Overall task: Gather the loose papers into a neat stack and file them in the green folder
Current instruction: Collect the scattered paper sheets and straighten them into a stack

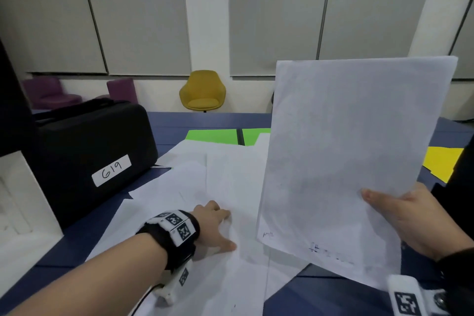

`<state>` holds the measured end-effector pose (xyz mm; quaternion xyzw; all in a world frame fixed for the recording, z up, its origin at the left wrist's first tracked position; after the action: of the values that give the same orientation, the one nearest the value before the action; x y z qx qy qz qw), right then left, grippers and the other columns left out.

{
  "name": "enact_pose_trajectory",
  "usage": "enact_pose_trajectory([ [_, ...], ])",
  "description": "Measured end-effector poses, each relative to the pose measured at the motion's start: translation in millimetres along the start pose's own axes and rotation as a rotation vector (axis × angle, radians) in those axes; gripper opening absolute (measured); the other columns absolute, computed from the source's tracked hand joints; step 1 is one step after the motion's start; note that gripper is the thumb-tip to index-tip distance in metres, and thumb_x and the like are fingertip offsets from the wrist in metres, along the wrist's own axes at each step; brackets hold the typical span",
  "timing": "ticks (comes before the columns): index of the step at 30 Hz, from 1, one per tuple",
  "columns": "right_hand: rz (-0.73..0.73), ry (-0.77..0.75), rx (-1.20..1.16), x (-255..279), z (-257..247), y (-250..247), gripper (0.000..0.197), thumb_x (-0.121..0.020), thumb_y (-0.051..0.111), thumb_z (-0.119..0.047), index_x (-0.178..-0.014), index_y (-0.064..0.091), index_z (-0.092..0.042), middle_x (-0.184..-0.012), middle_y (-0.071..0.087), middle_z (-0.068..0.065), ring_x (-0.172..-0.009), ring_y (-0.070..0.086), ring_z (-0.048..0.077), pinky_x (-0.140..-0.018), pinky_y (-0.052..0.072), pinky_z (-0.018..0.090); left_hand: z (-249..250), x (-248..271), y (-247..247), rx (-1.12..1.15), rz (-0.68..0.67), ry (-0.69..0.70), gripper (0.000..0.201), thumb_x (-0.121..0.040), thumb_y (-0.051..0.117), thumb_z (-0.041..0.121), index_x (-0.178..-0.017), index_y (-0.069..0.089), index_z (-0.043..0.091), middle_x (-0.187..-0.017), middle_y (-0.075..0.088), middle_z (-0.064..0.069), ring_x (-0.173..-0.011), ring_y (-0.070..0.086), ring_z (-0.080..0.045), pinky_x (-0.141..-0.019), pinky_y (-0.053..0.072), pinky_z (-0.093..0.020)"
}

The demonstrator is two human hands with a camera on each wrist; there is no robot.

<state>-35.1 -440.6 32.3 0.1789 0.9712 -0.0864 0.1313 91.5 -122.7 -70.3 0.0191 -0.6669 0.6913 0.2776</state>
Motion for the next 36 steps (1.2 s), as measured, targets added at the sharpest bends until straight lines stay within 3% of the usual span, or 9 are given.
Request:
enact_pose_trajectory([
  [2, -0.036, -0.002, -0.034, 2.6, -3.5, 1.2, 0.018, -0.082, 0.071, -0.012, -0.098, 0.069, -0.006, -0.085, 0.077, 0.0, -0.059, 0.068, 0.005, -0.048, 0.051, 0.017, -1.7, 15.3, 5.4, 0.03, -0.032, 0.05, 0.086, -0.075, 0.067, 0.064, -0.147, 0.028, 0.035, -0.148, 0.028, 0.003, -0.136, 0.032, -0.025, -0.112, 0.032, -0.043],
  [5, -0.043, -0.006, -0.018, 6.5, -2.7, -0.7, 0.067, -0.052, 0.085, -0.047, -0.104, 0.07, -0.006, -0.099, 0.076, 0.008, -0.076, 0.071, 0.016, -0.059, 0.056, 0.026, -13.1, 36.5, -2.1, 0.116, 0.008, 0.037, 0.09, -0.071, 0.073, 0.062, -0.146, 0.03, 0.036, -0.142, 0.032, 0.004, -0.132, 0.04, -0.02, -0.11, 0.035, -0.039],
  [10, -0.032, -0.017, -0.057, 12.7, -7.7, -1.0, 0.057, -0.059, 0.078, -0.034, -0.108, 0.068, -0.005, -0.109, 0.073, 0.012, -0.087, 0.07, 0.017, -0.072, 0.058, 0.025, -64.4, 55.9, -15.3, 0.084, 0.128, -0.193, 0.091, -0.061, 0.074, 0.07, -0.131, 0.039, 0.024, -0.129, 0.04, -0.002, -0.118, 0.049, -0.023, -0.097, 0.043, -0.036],
  [17, -0.015, 0.011, -0.008, 12.0, -9.2, 1.6, 0.021, -0.087, 0.06, 0.003, -0.106, 0.067, -0.002, -0.1, 0.074, 0.003, -0.069, 0.07, 0.006, -0.056, 0.054, 0.018, -90.4, 63.5, 9.3, 0.155, 0.062, -0.35, 0.101, -0.047, 0.083, 0.067, -0.122, 0.038, 0.016, -0.122, 0.05, -0.003, -0.102, 0.058, -0.024, -0.079, 0.049, -0.031],
  [23, -0.016, 0.003, 0.044, 12.6, -11.5, 6.7, 0.018, -0.09, 0.057, 0.006, -0.105, 0.065, 0.003, -0.067, 0.073, -0.01, -0.053, 0.064, -0.001, -0.045, 0.047, 0.013, -85.1, 64.5, 11.8, 0.316, 0.091, -0.316, 0.065, -0.061, 0.081, 0.043, -0.114, 0.055, 0.017, -0.109, 0.063, 0.003, -0.1, 0.063, -0.018, -0.083, 0.051, -0.027],
  [28, -0.022, -0.032, 0.052, 8.1, -15.9, 2.4, 0.018, -0.09, 0.058, 0.004, -0.106, 0.066, 0.004, -0.075, 0.074, 0.001, -0.055, 0.064, 0.002, -0.045, 0.048, 0.016, -75.8, 49.5, -24.0, 0.704, 0.231, -0.25, 0.021, -0.078, 0.078, 0.028, -0.092, 0.068, 0.017, -0.087, 0.071, 0.002, -0.08, 0.068, -0.016, -0.071, 0.052, -0.024],
  [31, -0.046, -0.036, 0.046, 4.5, -17.7, -1.5, 0.016, -0.084, 0.065, -0.008, -0.099, 0.072, -0.007, -0.095, 0.073, 0.02, -0.07, 0.07, 0.017, -0.057, 0.056, 0.03, -64.3, 19.1, -40.6, 1.075, 0.352, -0.181, 0.027, -0.079, 0.077, 0.011, -0.105, 0.071, 0.004, -0.094, 0.074, -0.009, -0.086, 0.071, -0.027, -0.086, 0.057, -0.04],
  [33, -0.075, -0.028, 0.004, 1.5, -14.2, -2.4, 0.033, -0.072, 0.074, -0.027, -0.101, 0.073, -0.011, -0.102, 0.074, 0.017, -0.091, 0.071, 0.036, -0.075, 0.056, 0.051, -58.3, -3.6, -48.4, 1.082, 0.428, -0.213, 0.035, -0.081, 0.074, 0.01, -0.114, 0.068, 0.0, -0.107, 0.072, -0.014, -0.098, 0.069, -0.03, -0.09, 0.054, -0.037],
  [36, -0.117, -0.013, -0.019, -1.8, -7.2, 3.1, 0.077, -0.046, 0.087, -0.061, -0.108, 0.072, -0.017, -0.106, 0.073, 0.014, -0.1, 0.067, 0.042, -0.088, 0.049, 0.065, -42.1, -30.9, -54.4, 0.895, 0.444, -0.314, 0.037, -0.09, 0.063, 0.018, -0.123, 0.061, 0.0, -0.125, 0.064, -0.016, -0.115, 0.061, -0.031, -0.093, 0.047, -0.032],
])
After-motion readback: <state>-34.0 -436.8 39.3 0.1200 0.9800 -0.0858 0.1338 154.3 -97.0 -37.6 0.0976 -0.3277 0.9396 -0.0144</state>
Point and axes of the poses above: each hand's wrist, its own x-axis away from the middle knuckle, its own y-axis out of the palm, z = x × y, the point moved 6 cm from there along -x, towards the middle knuckle
